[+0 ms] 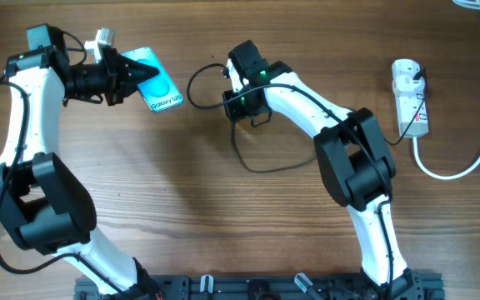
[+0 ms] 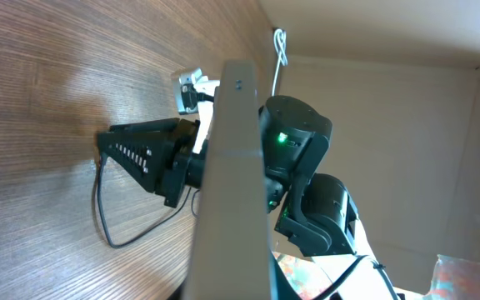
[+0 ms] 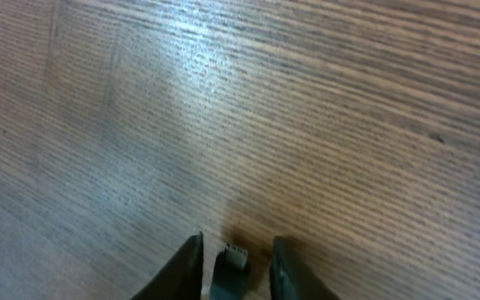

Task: Plug charger to phone and switch on socket
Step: 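Grasp the black cable's USB-C plug end with the right gripper, then carry the plug to the phone's bottom port held by left gripper, then push the USB-C plug into the phone's charging port, then lower the plugged phone onto the table and release both grippers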

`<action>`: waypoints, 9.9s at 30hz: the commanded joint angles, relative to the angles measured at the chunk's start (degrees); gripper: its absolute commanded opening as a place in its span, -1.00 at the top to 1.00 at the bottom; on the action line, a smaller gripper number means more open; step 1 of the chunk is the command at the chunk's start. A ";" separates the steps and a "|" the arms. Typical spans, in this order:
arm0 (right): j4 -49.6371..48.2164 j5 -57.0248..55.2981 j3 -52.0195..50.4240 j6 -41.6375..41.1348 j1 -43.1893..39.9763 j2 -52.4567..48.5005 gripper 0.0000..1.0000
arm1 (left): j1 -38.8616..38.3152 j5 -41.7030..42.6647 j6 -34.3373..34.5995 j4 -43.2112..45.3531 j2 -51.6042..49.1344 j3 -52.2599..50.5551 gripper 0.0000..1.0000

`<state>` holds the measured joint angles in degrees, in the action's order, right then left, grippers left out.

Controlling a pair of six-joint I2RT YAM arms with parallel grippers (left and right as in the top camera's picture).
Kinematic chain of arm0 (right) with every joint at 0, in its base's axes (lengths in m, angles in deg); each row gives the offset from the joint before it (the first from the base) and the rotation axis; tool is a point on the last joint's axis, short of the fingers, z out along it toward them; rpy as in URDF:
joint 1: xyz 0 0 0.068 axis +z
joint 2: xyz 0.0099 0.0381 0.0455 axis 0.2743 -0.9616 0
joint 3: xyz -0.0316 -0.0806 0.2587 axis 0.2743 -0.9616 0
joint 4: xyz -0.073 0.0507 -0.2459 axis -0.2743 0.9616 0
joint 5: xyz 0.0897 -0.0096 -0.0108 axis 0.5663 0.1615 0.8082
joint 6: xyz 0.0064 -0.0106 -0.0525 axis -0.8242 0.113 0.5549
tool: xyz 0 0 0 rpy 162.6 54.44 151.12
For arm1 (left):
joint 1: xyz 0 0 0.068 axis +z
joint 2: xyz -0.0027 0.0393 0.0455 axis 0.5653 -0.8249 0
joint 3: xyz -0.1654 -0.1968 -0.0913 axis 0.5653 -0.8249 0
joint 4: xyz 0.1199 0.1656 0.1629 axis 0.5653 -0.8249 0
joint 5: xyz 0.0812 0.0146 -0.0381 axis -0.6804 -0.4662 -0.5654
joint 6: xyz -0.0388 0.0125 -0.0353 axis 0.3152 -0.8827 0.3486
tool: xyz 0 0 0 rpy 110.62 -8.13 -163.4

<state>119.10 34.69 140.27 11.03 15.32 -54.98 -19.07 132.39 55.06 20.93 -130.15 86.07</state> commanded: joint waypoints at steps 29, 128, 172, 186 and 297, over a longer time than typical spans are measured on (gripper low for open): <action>4.46 0.37 -4.17 -9.99 0.09 -2.95 0.91 | -0.24 1.57 0.11 -2.82 1.38 0.70 0.92; -44.61 58.42 -39.01 -26.38 -4.57 38.91 0.91 | -13.18 22.75 -7.32 5.66 1.38 0.70 0.92; -45.42 57.33 -39.01 -27.28 -5.84 38.91 0.91 | -14.88 20.68 -7.32 5.64 1.38 0.70 0.92; -45.35 57.13 -39.01 -27.26 -7.06 38.91 0.91 | -14.88 21.97 -7.50 5.68 1.38 0.70 0.92; -24.26 41.38 -39.01 -16.72 -11.72 38.75 -0.53 | -25.27 -27.08 4.94 27.30 -17.75 -10.73 0.53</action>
<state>94.79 76.99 100.40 -6.89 3.43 -17.10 -44.22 108.53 60.08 48.62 -146.78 75.63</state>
